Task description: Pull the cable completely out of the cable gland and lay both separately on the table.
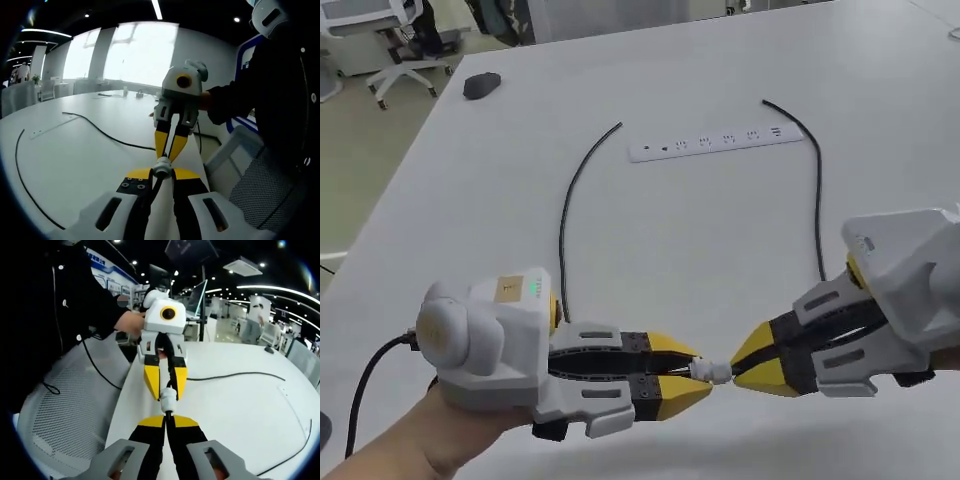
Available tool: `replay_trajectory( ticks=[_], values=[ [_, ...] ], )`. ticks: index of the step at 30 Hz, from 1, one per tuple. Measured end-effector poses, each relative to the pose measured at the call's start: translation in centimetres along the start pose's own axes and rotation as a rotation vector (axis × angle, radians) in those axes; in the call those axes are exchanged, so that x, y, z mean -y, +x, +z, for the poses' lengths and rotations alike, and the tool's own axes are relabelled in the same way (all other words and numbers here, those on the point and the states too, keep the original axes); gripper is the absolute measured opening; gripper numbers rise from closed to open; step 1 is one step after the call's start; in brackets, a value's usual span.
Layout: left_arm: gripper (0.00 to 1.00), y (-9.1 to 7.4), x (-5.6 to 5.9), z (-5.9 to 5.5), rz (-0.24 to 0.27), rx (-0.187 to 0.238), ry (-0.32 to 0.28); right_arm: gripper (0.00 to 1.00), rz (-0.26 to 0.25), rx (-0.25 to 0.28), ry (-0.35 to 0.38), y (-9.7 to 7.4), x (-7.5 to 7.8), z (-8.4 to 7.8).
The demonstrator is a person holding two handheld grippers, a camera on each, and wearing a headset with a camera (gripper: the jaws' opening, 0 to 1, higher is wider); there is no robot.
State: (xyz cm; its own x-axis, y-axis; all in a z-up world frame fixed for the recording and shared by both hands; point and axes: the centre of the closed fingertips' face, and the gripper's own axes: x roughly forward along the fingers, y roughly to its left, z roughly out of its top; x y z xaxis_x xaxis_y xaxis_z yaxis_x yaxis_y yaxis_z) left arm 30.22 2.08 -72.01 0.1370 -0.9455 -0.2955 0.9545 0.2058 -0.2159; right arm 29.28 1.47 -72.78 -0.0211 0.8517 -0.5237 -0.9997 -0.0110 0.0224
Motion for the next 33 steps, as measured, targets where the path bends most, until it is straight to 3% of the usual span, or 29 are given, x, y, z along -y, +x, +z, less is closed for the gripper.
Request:
replay_trajectory(
  ticks=[4, 9, 15, 19, 24, 33],
  values=[
    [0.15, 0.0, 0.2, 0.0, -0.004, -0.007, -0.001, 0.00, 0.006, -0.021, 0.019, -0.2, -0.3, -0.4],
    [0.15, -0.8, 0.0, -0.2, 0.020, -0.012, 0.006, 0.00, -0.028, -0.061, 0.037, -1.1, 0.2, -1.7],
    [0.15, -1.3, -0.2, -0.3, 0.037, -0.009, 0.003, 0.00, -0.102, -0.107, 0.089, -3.1, 0.6, -4.4],
    [0.15, -1.5, -0.4, -0.6, 0.046, -0.016, 0.001, 0.00, -0.174, -0.165, 0.107, -5.1, 1.2, -7.2],
    [0.15, -1.4, -0.3, -0.6, 0.041, -0.019, 0.005, 0.00, -0.213, -0.209, 0.149, -7.5, 1.2, -9.8],
    [0.15, -1.5, -0.4, -0.9, 0.043, -0.031, -0.007, 0.00, -0.295, -0.300, 0.164, -9.6, 2.1, -13.5]
  ],
)
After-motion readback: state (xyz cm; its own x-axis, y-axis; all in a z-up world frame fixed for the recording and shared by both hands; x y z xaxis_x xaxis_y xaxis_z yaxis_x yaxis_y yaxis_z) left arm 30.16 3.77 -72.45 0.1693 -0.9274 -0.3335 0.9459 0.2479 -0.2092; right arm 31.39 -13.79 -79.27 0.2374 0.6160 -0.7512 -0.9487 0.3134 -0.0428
